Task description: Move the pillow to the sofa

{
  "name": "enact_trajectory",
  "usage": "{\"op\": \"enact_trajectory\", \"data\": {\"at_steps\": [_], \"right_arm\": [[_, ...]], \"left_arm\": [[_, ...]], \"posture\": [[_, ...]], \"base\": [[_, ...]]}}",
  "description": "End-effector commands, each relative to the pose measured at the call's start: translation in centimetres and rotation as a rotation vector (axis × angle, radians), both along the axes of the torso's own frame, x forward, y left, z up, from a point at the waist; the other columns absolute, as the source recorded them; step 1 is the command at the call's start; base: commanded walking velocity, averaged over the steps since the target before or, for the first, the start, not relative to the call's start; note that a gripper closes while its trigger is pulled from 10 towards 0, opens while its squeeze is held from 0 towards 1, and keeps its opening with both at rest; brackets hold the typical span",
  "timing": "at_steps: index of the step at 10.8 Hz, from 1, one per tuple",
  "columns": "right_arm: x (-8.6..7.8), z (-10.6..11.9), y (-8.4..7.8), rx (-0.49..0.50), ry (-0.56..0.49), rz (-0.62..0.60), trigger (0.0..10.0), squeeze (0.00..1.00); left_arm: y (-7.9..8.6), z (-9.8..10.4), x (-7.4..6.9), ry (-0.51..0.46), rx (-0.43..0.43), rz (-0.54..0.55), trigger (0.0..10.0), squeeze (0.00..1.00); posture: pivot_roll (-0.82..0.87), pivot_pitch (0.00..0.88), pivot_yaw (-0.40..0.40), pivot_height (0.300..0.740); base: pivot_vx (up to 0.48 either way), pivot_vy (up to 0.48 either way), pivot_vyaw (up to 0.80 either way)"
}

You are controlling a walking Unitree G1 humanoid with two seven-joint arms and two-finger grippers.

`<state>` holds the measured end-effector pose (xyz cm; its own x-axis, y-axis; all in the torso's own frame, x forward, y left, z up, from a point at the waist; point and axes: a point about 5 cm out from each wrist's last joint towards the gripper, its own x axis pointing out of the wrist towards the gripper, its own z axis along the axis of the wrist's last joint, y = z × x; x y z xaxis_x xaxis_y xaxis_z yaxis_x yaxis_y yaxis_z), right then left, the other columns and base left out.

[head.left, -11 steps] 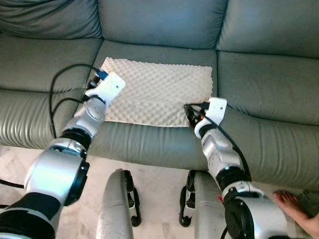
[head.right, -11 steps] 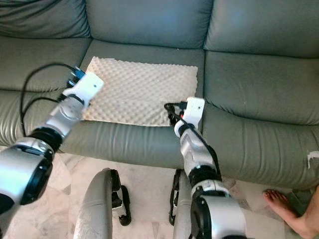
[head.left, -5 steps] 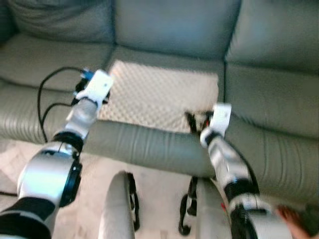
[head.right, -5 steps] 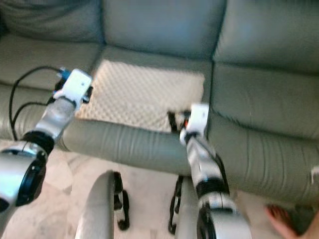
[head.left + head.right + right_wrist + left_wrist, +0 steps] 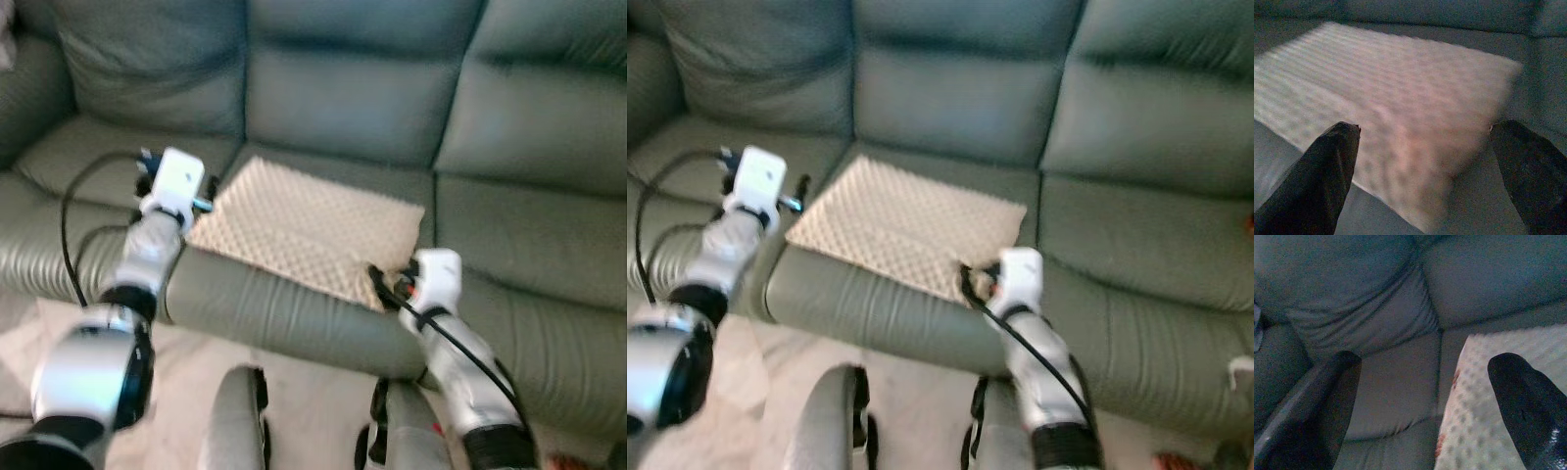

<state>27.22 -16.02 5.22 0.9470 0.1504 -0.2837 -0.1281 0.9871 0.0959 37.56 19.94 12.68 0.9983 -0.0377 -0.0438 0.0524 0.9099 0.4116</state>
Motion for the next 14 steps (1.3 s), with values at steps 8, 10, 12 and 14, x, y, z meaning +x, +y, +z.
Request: {"op": "enact_trajectory", "data": {"at_steps": [8, 10, 12, 14], "right_arm": [[1.1, 1.1, 7.0, 0.210, 0.094, 0.286, 10.0, 1.00], [2.4, -0.3, 7.4, 0.338, 0.240, 0.297, 10.0, 1.00], [2.4, -2.2, 5.3, 0.402, 0.354, 0.197, 10.0, 1.00], [2.2, -3.7, 2.5, 0.499, 0.433, 0.011, 10.0, 1.00]], "left_arm": [[-2.0, -5.1, -9.3, 0.079, -0.090, -0.025, 10.0, 0.00], [-2.5, -4.7, -10.9, 0.117, -0.105, -0.005, 10.0, 0.00], [-2.2, -3.8, -11.2, 0.129, -0.108, 0.011, 10.0, 0.00], [-2.5, -3.2, -11.2, 0.147, -0.103, 0.002, 10.0, 0.00]], "posture": [[0.02, 0.060, 0.043, 0.632], [0.06, 0.100, 0.026, 0.632], [0.07, 0.115, 0.027, 0.632], [0.07, 0.132, 0.043, 0.632]], "base": [[0.000, 0.000, 0.00], [0.000, 0.000, 0.00], [0.000, 0.000, 0.00], [0.000, 0.000, 0.00]]}}
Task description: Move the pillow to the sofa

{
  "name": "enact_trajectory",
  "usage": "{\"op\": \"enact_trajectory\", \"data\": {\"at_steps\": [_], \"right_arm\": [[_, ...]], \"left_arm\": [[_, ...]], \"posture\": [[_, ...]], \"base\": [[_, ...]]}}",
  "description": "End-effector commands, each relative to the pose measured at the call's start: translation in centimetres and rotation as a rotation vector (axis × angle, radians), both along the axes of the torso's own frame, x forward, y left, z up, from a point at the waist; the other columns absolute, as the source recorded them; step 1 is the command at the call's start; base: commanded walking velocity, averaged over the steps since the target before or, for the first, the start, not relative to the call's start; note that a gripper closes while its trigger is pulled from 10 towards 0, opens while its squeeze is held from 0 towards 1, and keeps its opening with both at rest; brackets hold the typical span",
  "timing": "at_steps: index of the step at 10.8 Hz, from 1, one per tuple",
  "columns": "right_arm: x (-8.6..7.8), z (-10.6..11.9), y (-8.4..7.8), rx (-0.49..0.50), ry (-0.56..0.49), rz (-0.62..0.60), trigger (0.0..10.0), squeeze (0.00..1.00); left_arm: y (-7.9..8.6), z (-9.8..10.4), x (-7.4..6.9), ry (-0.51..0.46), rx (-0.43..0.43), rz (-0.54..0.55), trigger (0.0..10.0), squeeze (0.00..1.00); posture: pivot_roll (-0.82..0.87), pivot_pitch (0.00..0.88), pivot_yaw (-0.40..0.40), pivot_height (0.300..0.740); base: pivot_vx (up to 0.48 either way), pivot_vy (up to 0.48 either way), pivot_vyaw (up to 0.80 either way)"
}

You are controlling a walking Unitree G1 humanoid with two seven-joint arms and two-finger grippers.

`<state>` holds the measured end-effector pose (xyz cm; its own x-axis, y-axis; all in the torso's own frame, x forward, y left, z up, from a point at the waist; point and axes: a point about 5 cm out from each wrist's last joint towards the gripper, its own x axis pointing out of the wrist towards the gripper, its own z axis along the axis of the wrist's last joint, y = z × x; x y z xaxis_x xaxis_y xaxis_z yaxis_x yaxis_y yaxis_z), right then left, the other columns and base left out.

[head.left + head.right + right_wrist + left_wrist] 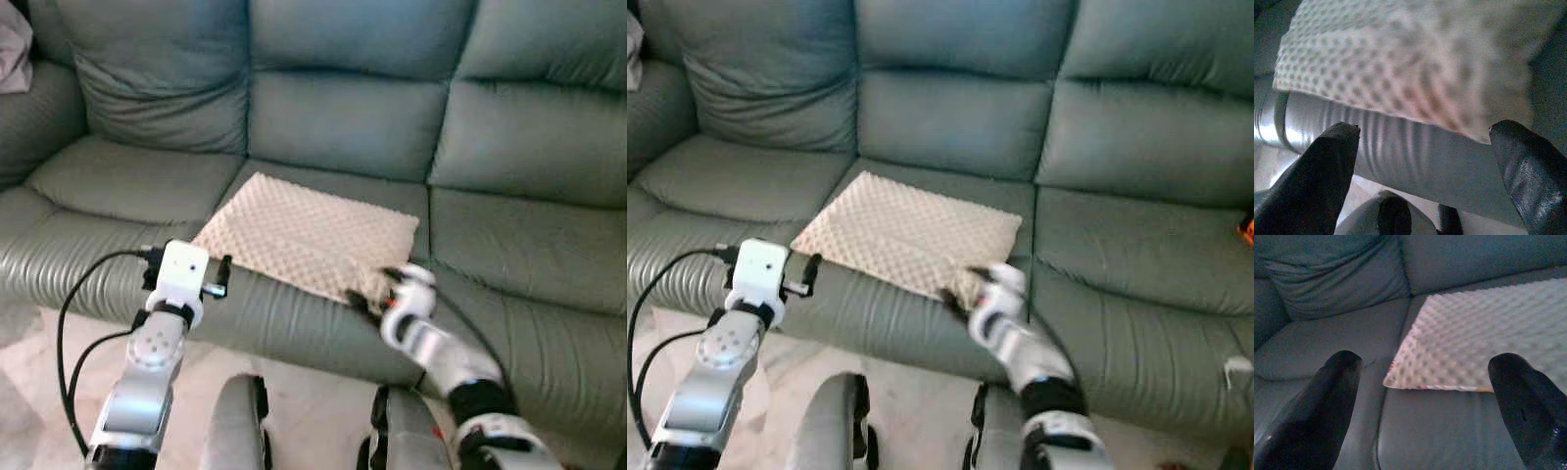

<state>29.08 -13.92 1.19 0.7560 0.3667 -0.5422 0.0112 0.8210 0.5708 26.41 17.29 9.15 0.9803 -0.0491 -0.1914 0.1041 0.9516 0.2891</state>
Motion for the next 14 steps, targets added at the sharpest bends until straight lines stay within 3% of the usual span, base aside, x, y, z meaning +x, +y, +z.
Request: {"op": "enact_trajectory", "data": {"at_steps": [1, 2, 4, 7, 8, 11, 13, 14], "right_arm": [[0.6, 0.4, -0.4, 0.018, -0.001, -0.046, 10.0, 1.00], [0.6, 0.1, -2.1, -0.030, 0.012, -0.115, 10.0, 1.00], [0.9, 0.2, -3.1, -0.068, -0.009, -0.122, 10.0, 1.00], [1.2, -0.2, -5.8, -0.167, 0.054, -0.228, 10.0, 1.00], [1.5, 0.1, -5.5, -0.166, 0.038, -0.209, 10.0, 1.00], [3.4, 2.9, -2.8, -0.363, -0.203, -0.028, 10.0, 1.00], [2.9, 3.8, -1.1, -0.416, -0.258, 0.032, 10.0, 1.00], [1.9, 3.9, 0.9, -0.372, -0.246, 0.070, 10.0, 1.00]], "left_arm": [[0.0, 0.4, 0.0, 0.001, 0.016, -0.005, 10.0, 0.00], [0.0, 0.5, 0.2, 0.013, 0.017, -0.004, 10.0, 0.00], [-0.1, 0.6, 0.6, 0.017, 0.020, 0.005, 10.0, 0.00], [-0.1, 0.2, 0.2, 0.060, 0.000, 0.030, 10.0, 0.00], [-0.1, 0.2, 0.1, 0.068, -0.009, 0.033, 10.0, 0.00], [-0.3, 1.6, -0.8, 0.029, -0.001, -0.005, 10.0, 0.00], [-0.4, 1.8, -1.4, 0.034, -0.002, -0.012, 10.0, 0.00], [-0.5, 1.7, -1.9, 0.053, -0.008, -0.012, 10.0, 0.00]], "posture": [[0.06, 0.132, 0.046, 0.632], [0.06, 0.133, 0.048, 0.632], [0.06, 0.129, 0.044, 0.632], [0.06, 0.125, 0.041, 0.632], [0.07, 0.132, 0.042, 0.632], [0.08, 0.196, 0.050, 0.632], [0.08, 0.216, 0.045, 0.632], [0.08, 0.238, 0.044, 0.632]], "base": [[0.000, 0.000, 0.00], [0.000, 0.000, 0.00], [0.000, 0.000, 0.00], [0.000, 0.000, 0.00], [0.000, 0.000, 0.00], [0.000, 0.000, 0.00], [0.000, 0.000, 0.00], [0.000, 0.000, 0.00]]}}
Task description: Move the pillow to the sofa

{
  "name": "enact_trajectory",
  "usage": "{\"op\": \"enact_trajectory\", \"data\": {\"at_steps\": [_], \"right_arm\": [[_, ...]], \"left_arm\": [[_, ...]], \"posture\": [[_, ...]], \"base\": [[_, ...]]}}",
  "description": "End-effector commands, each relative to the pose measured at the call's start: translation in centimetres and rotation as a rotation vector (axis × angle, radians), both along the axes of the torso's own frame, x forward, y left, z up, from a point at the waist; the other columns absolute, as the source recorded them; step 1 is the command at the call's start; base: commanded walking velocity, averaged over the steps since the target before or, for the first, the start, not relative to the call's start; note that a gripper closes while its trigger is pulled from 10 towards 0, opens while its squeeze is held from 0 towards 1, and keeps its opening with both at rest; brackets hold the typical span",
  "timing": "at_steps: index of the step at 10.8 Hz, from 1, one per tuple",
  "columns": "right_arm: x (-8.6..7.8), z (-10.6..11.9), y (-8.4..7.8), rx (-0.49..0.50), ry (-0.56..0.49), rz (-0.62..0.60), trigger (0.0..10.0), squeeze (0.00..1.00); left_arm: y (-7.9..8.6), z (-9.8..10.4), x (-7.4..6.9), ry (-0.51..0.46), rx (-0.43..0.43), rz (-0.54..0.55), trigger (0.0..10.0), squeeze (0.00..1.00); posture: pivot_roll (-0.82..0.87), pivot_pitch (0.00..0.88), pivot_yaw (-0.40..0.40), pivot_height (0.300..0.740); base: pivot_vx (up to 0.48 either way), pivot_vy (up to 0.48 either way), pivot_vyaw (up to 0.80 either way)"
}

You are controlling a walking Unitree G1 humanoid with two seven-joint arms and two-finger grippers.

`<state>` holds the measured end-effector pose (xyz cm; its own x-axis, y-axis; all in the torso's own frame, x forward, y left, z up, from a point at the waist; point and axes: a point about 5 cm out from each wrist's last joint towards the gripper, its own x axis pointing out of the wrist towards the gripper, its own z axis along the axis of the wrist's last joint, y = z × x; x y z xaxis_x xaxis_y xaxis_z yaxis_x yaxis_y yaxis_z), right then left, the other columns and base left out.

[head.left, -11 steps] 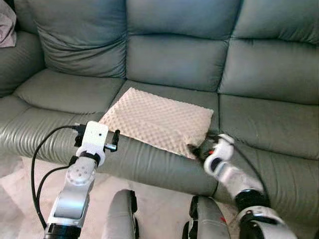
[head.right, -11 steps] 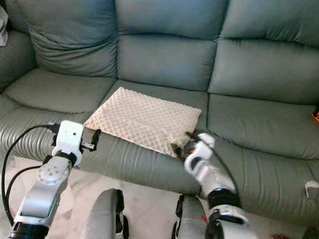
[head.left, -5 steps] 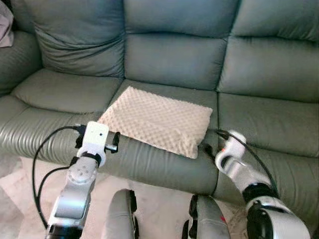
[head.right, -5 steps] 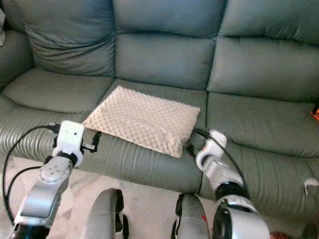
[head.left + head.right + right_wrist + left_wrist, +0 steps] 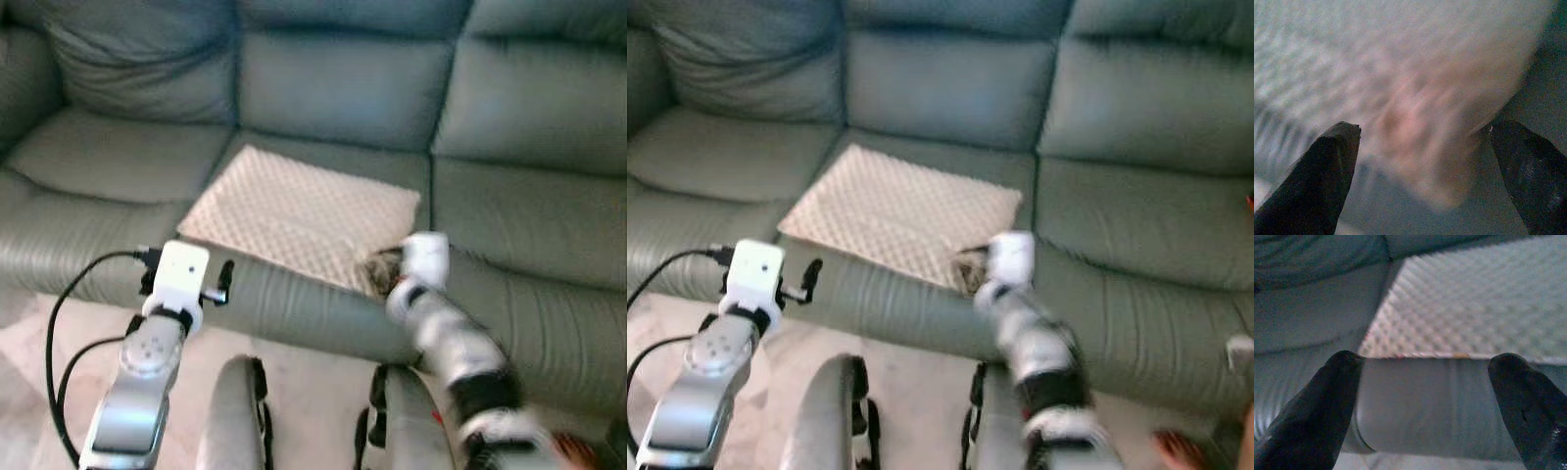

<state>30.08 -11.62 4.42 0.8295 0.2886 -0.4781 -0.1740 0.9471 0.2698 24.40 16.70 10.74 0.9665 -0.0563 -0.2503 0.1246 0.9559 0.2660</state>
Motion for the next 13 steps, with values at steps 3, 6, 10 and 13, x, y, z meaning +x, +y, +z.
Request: {"op": "enact_trajectory", "data": {"at_steps": [3, 6, 10, 13], "right_arm": [[-2.7, -2.1, 1.7, 0.022, 0.137, 0.112, 10.0, 1.00], [-3.5, -3.0, -1.9, 0.066, 0.229, -0.088, 10.0, 1.00], [-0.3, -1.3, -5.8, 0.084, 0.126, -0.269, 10.0, 1.00], [2.3, 1.0, -5.1, 0.105, 0.012, -0.214, 10.0, 1.00]], "left_arm": [[0.0, 0.0, -1.0, 0.038, -0.002, -0.019, 10.0, 0.00], [-0.1, 0.0, -1.1, 0.072, -0.005, -0.012, 10.0, 0.00], [-0.1, -0.3, -1.2, 0.100, 0.010, -0.031, 10.0, 0.00], [-0.2, -0.3, -1.2, 0.111, 0.024, -0.042, 10.0, 0.00]], "posture": [[0.09, 0.287, 0.048, 0.632], [0.09, 0.306, 0.052, 0.632], [0.10, 0.306, 0.071, 0.632], [0.11, 0.303, 0.075, 0.632]], "base": [[0.000, 0.000, 0.00], [0.000, 0.000, 0.00], [0.000, 0.000, 0.00], [0.000, 0.000, 0.00]]}}
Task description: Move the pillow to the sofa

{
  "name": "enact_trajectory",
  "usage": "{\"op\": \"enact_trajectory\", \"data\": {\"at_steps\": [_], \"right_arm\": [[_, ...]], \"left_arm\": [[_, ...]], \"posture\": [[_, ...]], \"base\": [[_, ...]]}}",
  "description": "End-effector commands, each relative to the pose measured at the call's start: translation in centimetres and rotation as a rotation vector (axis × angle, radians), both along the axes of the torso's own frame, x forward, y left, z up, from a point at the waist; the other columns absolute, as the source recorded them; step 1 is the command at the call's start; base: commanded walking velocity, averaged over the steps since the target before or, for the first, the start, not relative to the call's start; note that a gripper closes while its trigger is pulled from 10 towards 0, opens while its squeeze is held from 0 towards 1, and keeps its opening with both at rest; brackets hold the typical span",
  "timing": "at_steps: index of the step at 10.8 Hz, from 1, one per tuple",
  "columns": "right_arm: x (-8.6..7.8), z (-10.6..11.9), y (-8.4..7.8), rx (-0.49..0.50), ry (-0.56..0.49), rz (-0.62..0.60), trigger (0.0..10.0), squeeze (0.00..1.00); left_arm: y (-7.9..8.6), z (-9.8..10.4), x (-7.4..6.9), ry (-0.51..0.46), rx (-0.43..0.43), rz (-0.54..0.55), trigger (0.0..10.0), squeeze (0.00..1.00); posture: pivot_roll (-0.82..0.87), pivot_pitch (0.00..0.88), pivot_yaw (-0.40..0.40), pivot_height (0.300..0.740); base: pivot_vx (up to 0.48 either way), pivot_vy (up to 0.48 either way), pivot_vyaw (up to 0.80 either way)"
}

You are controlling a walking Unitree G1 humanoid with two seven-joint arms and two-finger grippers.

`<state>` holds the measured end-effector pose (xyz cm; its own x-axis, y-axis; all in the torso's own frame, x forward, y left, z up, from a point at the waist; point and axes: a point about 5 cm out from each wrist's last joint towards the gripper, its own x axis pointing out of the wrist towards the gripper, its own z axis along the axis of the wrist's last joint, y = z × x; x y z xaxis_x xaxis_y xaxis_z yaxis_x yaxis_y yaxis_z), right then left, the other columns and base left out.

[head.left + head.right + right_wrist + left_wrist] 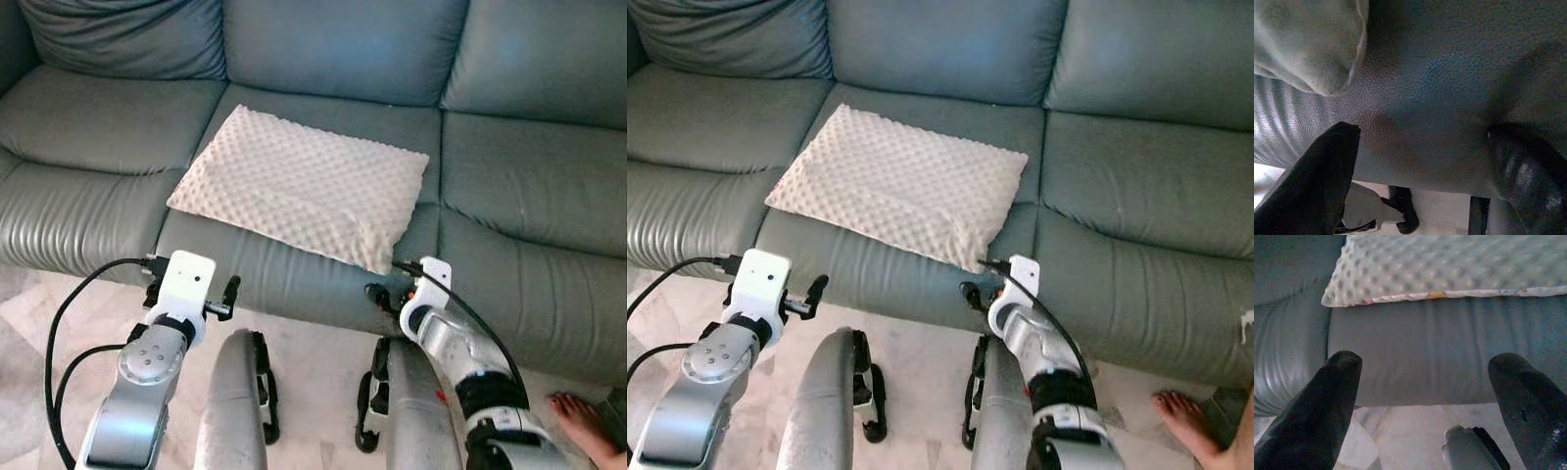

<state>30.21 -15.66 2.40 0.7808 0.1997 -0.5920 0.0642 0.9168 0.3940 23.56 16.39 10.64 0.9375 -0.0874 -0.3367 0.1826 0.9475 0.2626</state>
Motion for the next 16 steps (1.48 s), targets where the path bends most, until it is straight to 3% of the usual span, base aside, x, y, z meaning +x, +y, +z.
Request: {"op": "enact_trajectory", "data": {"at_steps": [1, 2, 3, 5, 7, 9, 11, 12, 16], "right_arm": [[2.4, 4.0, 0.2, 0.014, -0.181, -0.004, 10.0, 1.00], [2.2, 4.4, 0.8, 0.015, -0.196, 0.012, 10.0, 1.00], [0.6, 5.0, 3.0, 0.019, -0.225, 0.037, 10.0, 1.00], [-4.6, 5.8, 7.1, -0.055, -0.323, 0.164, 10.0, 1.00], [-6.5, 5.6, 8.4, -0.078, -0.325, 0.209, 10.0, 1.00], [-4.9, 6.0, 7.3, -0.086, -0.356, 0.204, 10.0, 1.00], [-1.4, 6.2, 4.1, -0.142, -0.405, 0.167, 10.0, 1.00], [-0.6, 6.1, 3.4, -0.144, -0.400, 0.149, 10.0, 1.00], [-0.4, 3.2, 4.3, -0.074, -0.331, 0.202, 10.0, 1.00]], "left_arm": [[0.1, -0.3, -0.4, 0.026, 0.014, -0.009, 10.0, 0.00], [0.1, -0.4, -0.4, 0.029, 0.014, -0.010, 10.0, 0.00], [-0.1, -0.5, -0.5, 0.041, 0.007, -0.020, 10.0, 0.00], [-0.6, -0.7, -0.7, 0.052, -0.009, -0.047, 10.0, 0.00], [-0.8, -0.9, -0.6, 0.063, -0.009, -0.052, 10.0, 0.00], [-1.1, -0.9, -0.4, 0.060, -0.014, -0.059, 10.0, 0.00], [-0.8, -1.0, -0.5, 0.061, -0.008, -0.053, 10.0, 0.00], [-0.8, -0.9, -0.4, 0.061, -0.008, -0.050, 10.0, 0.00], [-0.9, -0.8, -0.4, 0.059, -0.008, -0.052, 10.0, 0.00]], "posture": [[0.10, 0.301, 0.075, 0.632], [0.10, 0.301, 0.074, 0.632], [0.10, 0.300, 0.071, 0.632], [0.09, 0.301, 0.071, 0.632], [0.08, 0.300, 0.076, 0.632], [0.08, 0.294, 0.077, 0.632], [0.09, 0.294, 0.076, 0.632], [0.09, 0.295, 0.075, 0.632], [0.11, 0.302, 0.083, 0.632]], "base": [[0.000, 0.000, 0.00], [0.000, 0.000, 0.00], [0.000, 0.000, 0.00], [0.000, 0.000, 0.00], [0.000, 0.000, 0.00], [0.000, 0.000, 0.00], [0.000, 0.000, 0.00], [0.000, 0.000, 0.00], [0.000, 0.000, 0.00]]}}
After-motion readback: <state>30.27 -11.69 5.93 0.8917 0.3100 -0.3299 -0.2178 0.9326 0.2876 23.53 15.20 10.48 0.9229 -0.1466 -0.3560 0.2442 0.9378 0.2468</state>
